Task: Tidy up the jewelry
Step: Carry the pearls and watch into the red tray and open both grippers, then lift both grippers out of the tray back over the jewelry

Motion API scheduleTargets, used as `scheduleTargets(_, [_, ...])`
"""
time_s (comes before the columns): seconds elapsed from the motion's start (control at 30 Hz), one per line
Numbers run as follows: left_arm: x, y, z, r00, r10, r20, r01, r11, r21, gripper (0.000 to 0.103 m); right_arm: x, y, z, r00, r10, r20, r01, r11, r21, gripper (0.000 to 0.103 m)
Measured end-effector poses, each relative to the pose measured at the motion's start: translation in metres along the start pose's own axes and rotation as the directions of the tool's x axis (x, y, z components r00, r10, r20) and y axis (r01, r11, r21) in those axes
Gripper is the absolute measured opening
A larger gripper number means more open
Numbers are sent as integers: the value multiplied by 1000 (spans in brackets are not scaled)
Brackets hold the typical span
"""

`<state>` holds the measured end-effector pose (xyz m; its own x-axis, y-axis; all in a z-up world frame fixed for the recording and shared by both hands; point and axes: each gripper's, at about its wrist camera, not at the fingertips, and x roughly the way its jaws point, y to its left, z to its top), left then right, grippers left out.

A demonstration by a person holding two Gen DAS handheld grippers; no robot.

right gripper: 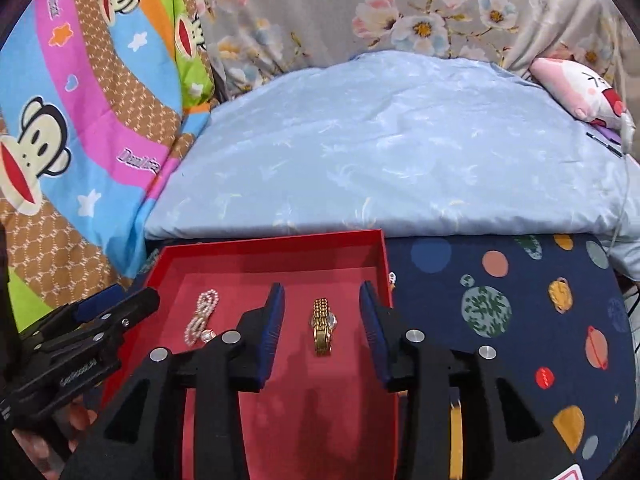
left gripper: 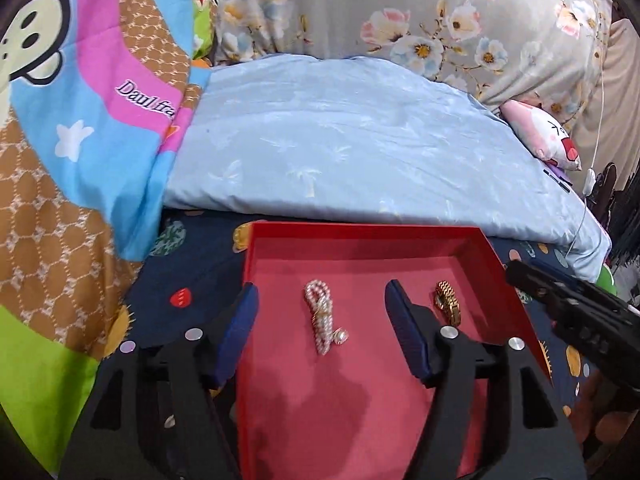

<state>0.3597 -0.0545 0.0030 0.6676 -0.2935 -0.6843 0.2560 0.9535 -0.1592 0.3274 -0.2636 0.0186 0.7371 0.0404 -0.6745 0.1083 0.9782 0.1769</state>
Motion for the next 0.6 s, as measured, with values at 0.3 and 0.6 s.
scheduleTargets(0.3, [-78, 5, -58, 999, 39, 11, -40, 998, 38, 63, -92, 14, -76, 999, 23, 29, -23, 1000, -6, 43])
scheduleTargets(0.6, [-130, 13, -153, 993, 98, -63, -97, 995, 25, 63, -139, 21, -177, 996, 45, -82, -43, 999, 30, 43])
